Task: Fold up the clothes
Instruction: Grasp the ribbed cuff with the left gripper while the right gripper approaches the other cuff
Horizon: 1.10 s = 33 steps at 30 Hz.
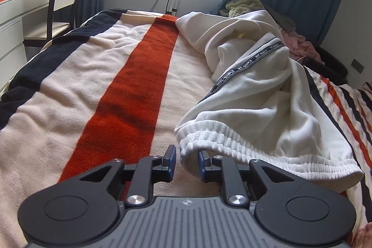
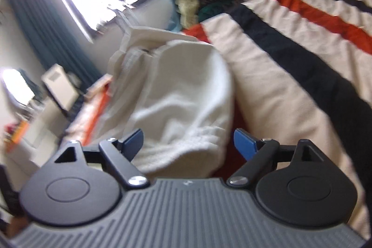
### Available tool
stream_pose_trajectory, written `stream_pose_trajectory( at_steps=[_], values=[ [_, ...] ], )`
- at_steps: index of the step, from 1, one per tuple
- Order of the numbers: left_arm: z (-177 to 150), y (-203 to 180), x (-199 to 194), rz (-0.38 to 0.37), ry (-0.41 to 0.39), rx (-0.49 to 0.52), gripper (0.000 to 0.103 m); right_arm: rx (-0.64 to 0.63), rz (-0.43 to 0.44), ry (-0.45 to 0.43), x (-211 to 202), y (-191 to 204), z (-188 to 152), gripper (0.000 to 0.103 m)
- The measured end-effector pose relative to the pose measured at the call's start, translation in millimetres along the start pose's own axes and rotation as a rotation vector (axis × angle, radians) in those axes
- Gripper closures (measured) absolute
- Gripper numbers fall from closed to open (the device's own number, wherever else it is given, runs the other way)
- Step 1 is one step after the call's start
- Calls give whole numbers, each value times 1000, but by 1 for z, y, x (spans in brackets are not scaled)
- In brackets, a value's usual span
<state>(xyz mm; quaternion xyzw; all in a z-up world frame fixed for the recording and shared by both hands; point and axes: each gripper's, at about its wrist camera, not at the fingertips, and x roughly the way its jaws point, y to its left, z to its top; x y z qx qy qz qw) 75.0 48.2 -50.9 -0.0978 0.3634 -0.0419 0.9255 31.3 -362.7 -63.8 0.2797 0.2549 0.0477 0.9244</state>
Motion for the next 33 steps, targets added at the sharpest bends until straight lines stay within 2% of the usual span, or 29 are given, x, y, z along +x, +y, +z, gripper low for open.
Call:
stream_pose_trajectory(
  at_steps=[3,6,9,11,12,14,16,18,19,20,23,24,26,27,29,33],
  values=[
    [-1,-1,4,6,9,3,83,36,19,-49,-1,-2,5,16],
    [-3,-2,8,17,16,10,83,48,-62,-64,15,-6,11,16],
    [-3,-1,10,21,23,8,83,60,-149,-40,37,-13,13,16],
    [-4,1,7,13,22,-4,81,62,-201,28,53,-21,8,16],
    [-5,2,4,3,25,-11,79,56,-223,69,61,-23,4,17],
    [-8,2,-1,-28,41,-10,68,47,-251,116,67,-26,-4,17],
    [-13,2,-7,-64,60,-2,64,38,-278,160,72,-29,-12,17],
    [-16,3,-14,-101,69,-10,57,45,-283,175,72,-34,-17,18],
    [-17,5,-18,-117,66,-25,48,58,-283,177,72,-36,-18,18],
    [-17,8,-22,-132,59,-42,35,73,-282,178,71,-38,-18,18],
    [-13,21,-37,-205,7,-130,22,79,-286,174,70,-37,-20,18],
    [-12,27,-40,-247,-8,-177,20,76,-289,172,70,-36,-20,18],
    [-11,41,-40,-348,-27,-301,8,85,-290,168,69,-36,-20,18],
    [-11,47,-37,-369,-29,-358,8,95,-288,164,68,-37,-20,18],
    [-10,56,-28,-362,-41,-444,8,112,-286,161,67,-37,-20,18],
    [-3,69,3,-293,-55,-560,9,130,-286,158,66,-37,-21,18]
  ],
)
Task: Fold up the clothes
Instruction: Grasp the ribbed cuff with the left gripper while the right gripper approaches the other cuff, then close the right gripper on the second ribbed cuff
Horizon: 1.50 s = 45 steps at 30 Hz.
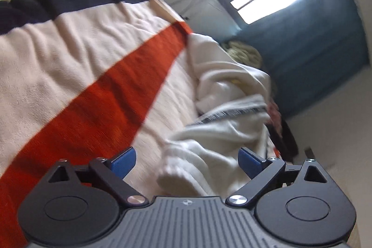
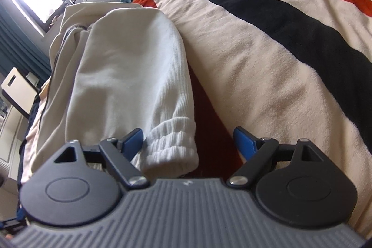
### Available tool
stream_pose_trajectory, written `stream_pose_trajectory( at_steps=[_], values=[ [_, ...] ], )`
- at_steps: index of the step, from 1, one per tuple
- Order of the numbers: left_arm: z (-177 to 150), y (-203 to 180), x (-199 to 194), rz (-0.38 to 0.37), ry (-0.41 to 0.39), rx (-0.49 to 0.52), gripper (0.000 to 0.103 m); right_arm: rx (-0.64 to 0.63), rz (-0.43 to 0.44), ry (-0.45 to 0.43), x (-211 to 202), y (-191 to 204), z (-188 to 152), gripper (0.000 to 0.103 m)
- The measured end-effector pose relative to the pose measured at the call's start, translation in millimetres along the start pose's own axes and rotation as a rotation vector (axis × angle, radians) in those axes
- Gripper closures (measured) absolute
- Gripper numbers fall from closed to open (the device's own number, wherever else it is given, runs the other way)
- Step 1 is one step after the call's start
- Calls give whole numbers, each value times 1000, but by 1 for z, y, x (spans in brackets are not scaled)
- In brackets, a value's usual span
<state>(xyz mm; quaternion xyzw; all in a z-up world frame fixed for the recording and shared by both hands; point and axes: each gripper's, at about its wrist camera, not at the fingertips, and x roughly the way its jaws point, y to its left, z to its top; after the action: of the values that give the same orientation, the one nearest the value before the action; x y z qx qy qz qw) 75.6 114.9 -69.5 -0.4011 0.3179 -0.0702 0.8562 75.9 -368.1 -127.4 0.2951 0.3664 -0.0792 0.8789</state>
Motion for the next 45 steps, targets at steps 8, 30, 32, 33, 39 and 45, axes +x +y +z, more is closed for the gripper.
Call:
stream_pose_trajectory(
  at_steps=[8,30,32,33,39,45],
  values=[
    [3,5,40,-11,116,-17,40,26,7,-2,-3,-1,-2,18],
    [-7,-18,17,-18,-6,127,81,286,238,-157,-27,-23,4,16],
    [-6,-17,18,-11,2,113,81,323,235,-131,-17,-27,8,19],
    [-5,-16,19,-6,8,105,81,346,235,-108,-11,-30,8,23],
    [-3,-11,24,10,23,83,80,417,301,23,22,-32,4,29],
    [-2,-6,24,12,27,59,79,368,372,44,12,-18,1,72]
  ],
)
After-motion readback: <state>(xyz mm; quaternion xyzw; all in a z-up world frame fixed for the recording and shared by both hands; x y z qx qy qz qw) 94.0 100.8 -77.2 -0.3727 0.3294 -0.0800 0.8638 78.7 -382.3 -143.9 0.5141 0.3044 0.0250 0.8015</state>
